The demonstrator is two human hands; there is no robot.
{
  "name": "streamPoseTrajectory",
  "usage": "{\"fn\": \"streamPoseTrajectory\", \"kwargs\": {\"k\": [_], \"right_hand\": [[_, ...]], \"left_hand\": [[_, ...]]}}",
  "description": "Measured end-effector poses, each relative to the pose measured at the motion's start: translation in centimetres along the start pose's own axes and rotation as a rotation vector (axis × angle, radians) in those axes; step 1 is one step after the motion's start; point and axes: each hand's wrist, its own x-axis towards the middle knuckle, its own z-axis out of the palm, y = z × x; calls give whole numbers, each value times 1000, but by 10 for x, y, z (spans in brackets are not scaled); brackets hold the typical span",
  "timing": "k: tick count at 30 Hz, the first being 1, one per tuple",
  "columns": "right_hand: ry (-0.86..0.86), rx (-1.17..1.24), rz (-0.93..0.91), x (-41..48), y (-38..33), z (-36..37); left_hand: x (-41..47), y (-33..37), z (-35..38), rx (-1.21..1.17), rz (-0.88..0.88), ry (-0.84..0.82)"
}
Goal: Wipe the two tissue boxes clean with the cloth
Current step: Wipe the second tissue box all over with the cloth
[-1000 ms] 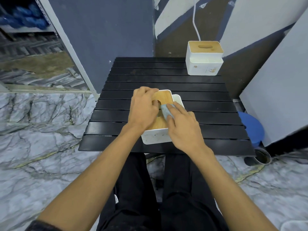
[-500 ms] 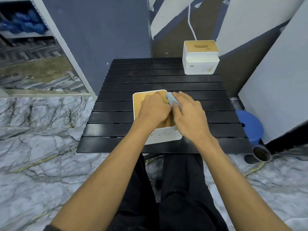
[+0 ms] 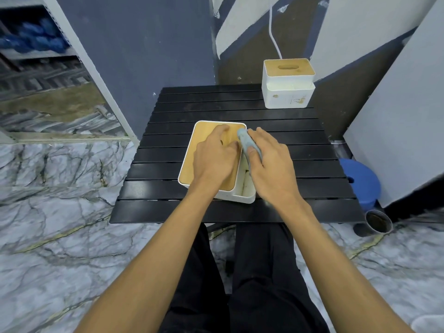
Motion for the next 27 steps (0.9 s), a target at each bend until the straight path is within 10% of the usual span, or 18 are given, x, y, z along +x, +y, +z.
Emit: {"fn": "streamPoseTrajectory", "kwargs": {"k": [11,18,27], "right_hand": [[157,127,-86,-22,-13,-25],[52,141,-167,-30,6,-41],[376,109,-181,-13,10,-78]], "left_hand": [[-15,-28,0,-457,151,245],[-23,-53,-8,-622,246,118],[-24,-59,-25,-693,315,-6]]}}
